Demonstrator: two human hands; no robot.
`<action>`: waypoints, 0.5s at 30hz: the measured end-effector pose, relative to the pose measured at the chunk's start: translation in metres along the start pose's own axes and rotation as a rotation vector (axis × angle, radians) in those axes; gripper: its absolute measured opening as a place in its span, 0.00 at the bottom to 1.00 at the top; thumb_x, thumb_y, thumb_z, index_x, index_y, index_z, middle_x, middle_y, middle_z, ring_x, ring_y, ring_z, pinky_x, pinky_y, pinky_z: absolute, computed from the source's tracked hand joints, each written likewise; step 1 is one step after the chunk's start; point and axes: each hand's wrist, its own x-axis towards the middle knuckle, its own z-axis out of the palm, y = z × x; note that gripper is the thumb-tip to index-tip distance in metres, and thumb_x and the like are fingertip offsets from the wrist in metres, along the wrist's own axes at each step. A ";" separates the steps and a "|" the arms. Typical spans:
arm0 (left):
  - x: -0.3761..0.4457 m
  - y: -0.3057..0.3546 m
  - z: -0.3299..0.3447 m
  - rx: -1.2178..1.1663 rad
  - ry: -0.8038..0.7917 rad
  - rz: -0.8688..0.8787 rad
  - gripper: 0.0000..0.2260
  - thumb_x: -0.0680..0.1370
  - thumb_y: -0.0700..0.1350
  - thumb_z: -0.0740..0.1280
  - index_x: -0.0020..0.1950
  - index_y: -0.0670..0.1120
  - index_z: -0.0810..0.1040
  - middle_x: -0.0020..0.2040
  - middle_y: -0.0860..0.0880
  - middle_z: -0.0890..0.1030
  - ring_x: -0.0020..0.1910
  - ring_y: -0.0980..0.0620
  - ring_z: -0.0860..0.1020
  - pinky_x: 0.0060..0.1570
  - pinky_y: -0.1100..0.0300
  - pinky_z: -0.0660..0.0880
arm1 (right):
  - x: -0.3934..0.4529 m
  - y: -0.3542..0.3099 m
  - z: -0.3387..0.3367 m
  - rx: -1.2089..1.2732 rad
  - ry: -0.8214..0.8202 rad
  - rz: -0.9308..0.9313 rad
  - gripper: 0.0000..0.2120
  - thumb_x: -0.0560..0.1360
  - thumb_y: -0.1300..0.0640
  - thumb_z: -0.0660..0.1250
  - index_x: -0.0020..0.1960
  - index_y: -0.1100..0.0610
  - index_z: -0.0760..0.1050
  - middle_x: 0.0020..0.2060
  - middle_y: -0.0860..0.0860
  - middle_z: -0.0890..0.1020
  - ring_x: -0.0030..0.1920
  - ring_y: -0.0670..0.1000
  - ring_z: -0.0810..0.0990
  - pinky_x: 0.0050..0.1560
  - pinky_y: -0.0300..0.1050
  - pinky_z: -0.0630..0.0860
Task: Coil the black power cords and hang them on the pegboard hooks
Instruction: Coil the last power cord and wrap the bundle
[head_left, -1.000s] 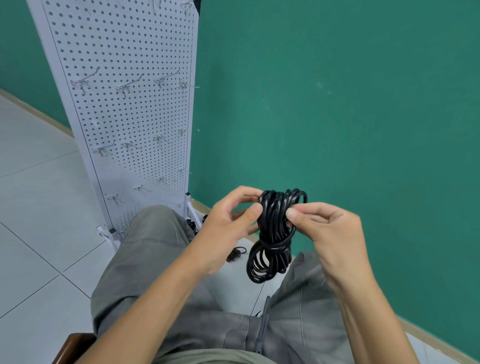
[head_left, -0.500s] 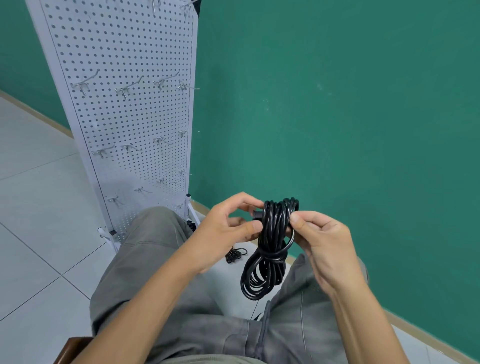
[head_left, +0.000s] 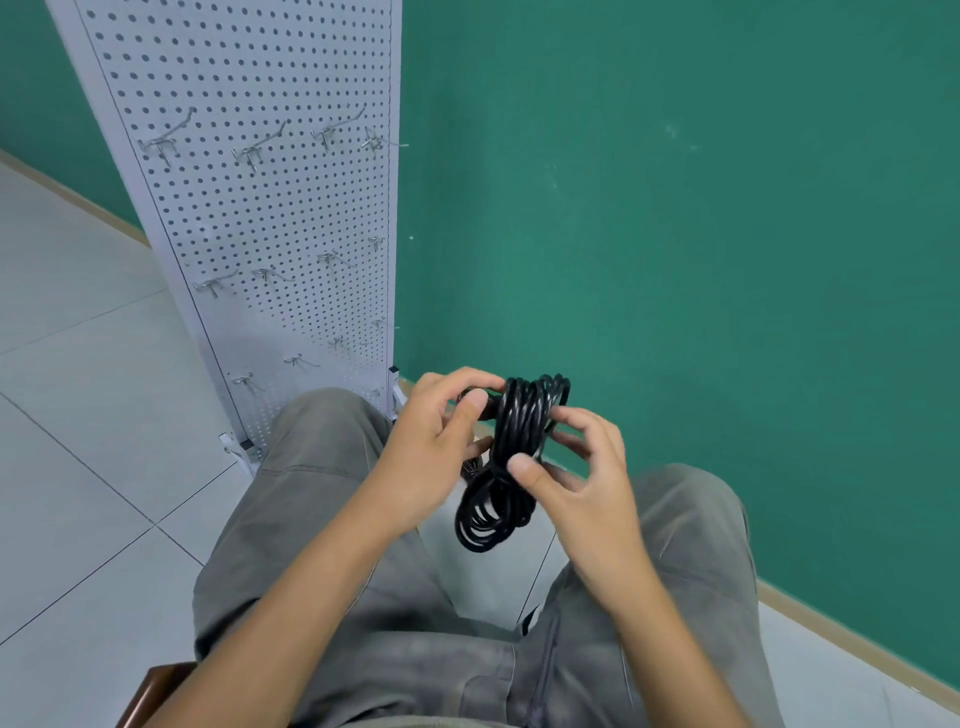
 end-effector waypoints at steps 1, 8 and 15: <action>0.001 -0.002 0.000 -0.015 -0.009 -0.013 0.11 0.87 0.45 0.60 0.58 0.53 0.82 0.51 0.45 0.73 0.36 0.57 0.75 0.54 0.50 0.83 | 0.001 0.002 0.005 -0.012 -0.009 0.002 0.30 0.65 0.46 0.80 0.63 0.41 0.71 0.63 0.36 0.68 0.66 0.37 0.73 0.64 0.45 0.76; 0.028 -0.001 -0.005 -0.087 -0.030 -0.067 0.15 0.88 0.46 0.57 0.58 0.58 0.83 0.37 0.50 0.66 0.33 0.53 0.63 0.46 0.49 0.73 | 0.036 0.005 0.020 0.059 -0.016 0.041 0.46 0.68 0.56 0.82 0.72 0.40 0.55 0.68 0.38 0.69 0.60 0.41 0.81 0.64 0.48 0.78; 0.086 -0.016 -0.014 0.013 -0.151 -0.151 0.14 0.87 0.47 0.58 0.62 0.61 0.81 0.43 0.44 0.68 0.39 0.51 0.71 0.62 0.51 0.80 | 0.114 0.027 0.006 -0.025 -0.148 0.135 0.36 0.69 0.55 0.81 0.69 0.41 0.65 0.52 0.43 0.86 0.52 0.41 0.84 0.54 0.38 0.76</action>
